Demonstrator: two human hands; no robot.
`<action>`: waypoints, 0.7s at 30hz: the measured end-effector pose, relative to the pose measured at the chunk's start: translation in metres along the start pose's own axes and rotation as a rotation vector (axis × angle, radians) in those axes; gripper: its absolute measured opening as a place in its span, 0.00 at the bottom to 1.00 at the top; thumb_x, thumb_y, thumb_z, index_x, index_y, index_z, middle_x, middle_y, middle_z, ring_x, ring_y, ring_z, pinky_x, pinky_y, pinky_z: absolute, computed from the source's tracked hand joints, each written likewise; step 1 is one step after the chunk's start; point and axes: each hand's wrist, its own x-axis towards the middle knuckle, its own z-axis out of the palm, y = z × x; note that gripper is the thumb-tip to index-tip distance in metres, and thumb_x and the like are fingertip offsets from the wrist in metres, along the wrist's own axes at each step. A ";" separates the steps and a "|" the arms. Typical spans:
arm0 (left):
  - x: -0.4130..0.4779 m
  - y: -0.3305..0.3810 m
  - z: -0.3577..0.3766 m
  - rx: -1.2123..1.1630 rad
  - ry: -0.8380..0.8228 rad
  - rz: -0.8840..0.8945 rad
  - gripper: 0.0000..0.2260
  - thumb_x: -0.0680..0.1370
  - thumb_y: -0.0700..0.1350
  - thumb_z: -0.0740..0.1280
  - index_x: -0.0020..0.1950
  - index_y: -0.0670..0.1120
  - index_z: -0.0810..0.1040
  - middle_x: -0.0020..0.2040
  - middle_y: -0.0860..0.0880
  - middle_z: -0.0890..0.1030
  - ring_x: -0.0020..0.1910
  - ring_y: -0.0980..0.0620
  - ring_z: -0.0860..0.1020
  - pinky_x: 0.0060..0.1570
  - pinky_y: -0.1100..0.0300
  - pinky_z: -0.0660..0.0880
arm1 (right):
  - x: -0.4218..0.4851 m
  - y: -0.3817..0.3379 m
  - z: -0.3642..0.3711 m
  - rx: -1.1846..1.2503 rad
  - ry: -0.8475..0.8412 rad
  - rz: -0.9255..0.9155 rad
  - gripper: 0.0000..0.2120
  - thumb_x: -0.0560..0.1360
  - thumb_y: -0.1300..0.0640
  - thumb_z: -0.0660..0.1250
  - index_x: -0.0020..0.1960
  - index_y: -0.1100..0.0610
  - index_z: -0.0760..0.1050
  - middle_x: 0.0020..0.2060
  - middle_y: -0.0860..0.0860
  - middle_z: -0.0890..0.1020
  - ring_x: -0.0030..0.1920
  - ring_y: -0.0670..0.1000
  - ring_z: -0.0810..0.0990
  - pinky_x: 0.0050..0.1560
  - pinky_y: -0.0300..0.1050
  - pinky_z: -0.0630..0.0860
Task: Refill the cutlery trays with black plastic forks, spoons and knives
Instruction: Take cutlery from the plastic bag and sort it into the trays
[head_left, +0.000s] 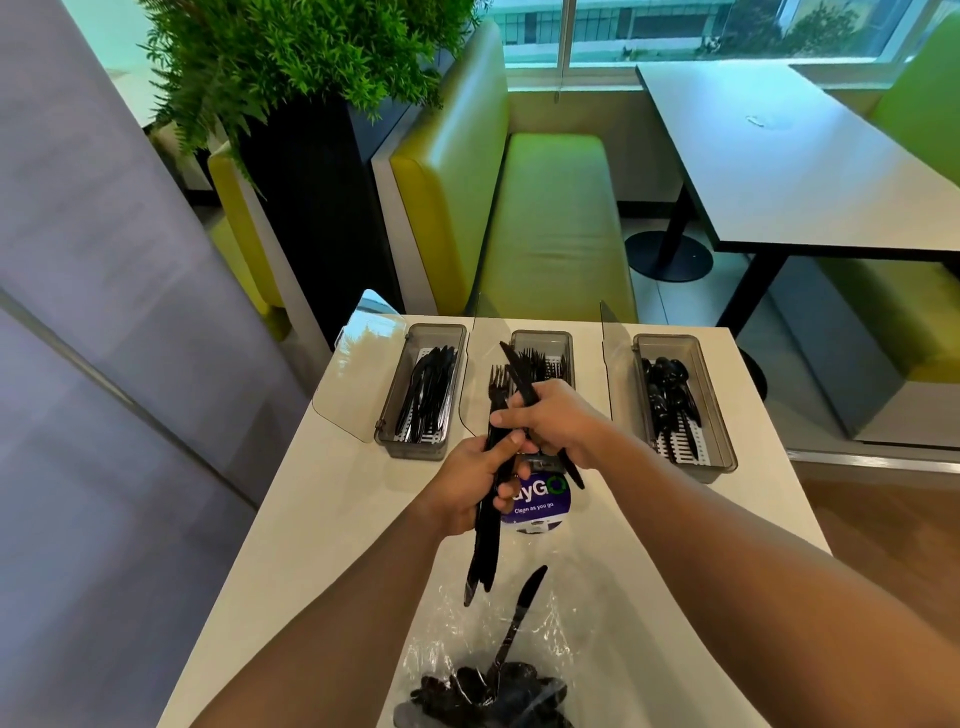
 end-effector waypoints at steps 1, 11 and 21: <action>0.000 0.000 0.000 0.008 -0.005 0.012 0.12 0.83 0.49 0.64 0.55 0.41 0.77 0.36 0.46 0.76 0.26 0.54 0.68 0.23 0.64 0.66 | 0.000 -0.001 0.000 0.011 -0.006 0.010 0.10 0.75 0.60 0.75 0.41 0.57 0.74 0.26 0.51 0.77 0.25 0.49 0.73 0.30 0.42 0.75; 0.002 -0.003 -0.002 -0.054 0.004 0.109 0.18 0.83 0.57 0.60 0.55 0.42 0.77 0.37 0.44 0.77 0.24 0.53 0.69 0.22 0.63 0.65 | -0.002 -0.011 0.004 0.269 0.097 -0.031 0.04 0.82 0.59 0.64 0.53 0.60 0.73 0.37 0.55 0.83 0.21 0.45 0.71 0.19 0.35 0.63; -0.002 -0.005 -0.009 -0.056 0.046 0.090 0.07 0.85 0.44 0.60 0.54 0.41 0.75 0.37 0.44 0.77 0.24 0.54 0.67 0.21 0.64 0.64 | 0.010 -0.016 0.000 0.524 0.473 -0.119 0.09 0.85 0.53 0.58 0.58 0.57 0.73 0.32 0.50 0.78 0.26 0.44 0.72 0.27 0.38 0.68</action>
